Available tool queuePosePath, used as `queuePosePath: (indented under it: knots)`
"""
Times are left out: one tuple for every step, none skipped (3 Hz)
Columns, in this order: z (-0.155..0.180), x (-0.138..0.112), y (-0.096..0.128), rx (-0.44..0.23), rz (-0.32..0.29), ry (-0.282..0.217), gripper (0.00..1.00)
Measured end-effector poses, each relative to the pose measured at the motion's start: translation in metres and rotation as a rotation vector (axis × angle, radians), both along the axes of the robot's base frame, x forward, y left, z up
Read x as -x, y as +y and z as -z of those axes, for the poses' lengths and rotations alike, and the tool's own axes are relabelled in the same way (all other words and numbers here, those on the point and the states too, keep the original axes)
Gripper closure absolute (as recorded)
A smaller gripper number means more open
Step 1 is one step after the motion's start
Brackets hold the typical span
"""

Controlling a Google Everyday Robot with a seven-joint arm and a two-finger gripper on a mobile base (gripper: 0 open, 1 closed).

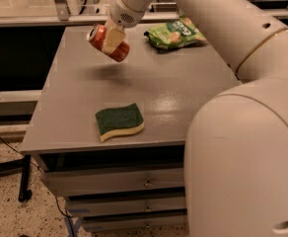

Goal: Knock coke can over

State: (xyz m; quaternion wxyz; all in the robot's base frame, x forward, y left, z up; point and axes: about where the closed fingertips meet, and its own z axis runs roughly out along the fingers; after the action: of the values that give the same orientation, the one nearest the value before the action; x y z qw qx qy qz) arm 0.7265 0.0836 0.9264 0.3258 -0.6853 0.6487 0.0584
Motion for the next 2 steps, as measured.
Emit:
queuePosePath:
  knots:
    - [0.017,0.02,-0.007,0.209,-0.129,0.024,1.0]
    - [0.034,0.04,-0.01,0.372,-0.271,0.065,0.82]
